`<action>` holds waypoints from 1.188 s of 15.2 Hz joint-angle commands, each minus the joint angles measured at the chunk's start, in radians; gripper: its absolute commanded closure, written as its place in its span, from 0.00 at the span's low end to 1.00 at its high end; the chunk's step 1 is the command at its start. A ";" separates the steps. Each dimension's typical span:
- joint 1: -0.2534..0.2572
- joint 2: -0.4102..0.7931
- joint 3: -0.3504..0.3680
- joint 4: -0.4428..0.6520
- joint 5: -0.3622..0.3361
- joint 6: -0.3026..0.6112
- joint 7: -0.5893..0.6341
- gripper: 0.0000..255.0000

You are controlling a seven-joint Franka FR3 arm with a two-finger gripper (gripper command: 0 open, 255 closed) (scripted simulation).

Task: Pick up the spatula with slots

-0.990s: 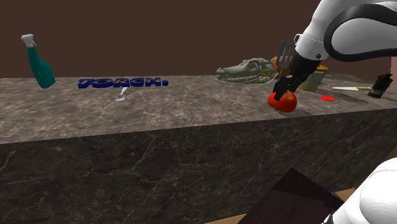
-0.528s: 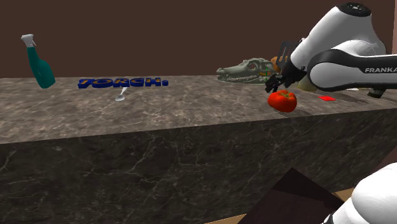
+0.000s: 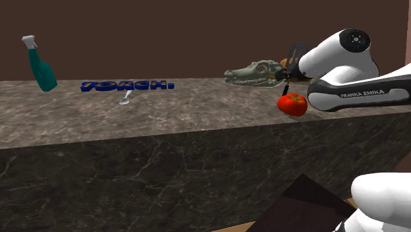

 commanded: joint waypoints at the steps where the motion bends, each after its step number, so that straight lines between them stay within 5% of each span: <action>1: -0.198 0.029 0.112 -0.002 -0.057 0.161 0.138 0.00; 2: -0.279 0.031 0.167 0.002 -0.065 0.210 0.184 0.00; 11: -0.448 0.036 0.324 -0.058 -0.068 0.343 0.243 0.00; 12: -0.447 0.034 0.323 -0.060 -0.068 0.344 0.243 1.00; 18: -0.447 0.035 0.322 -0.059 -0.068 0.343 0.242 1.00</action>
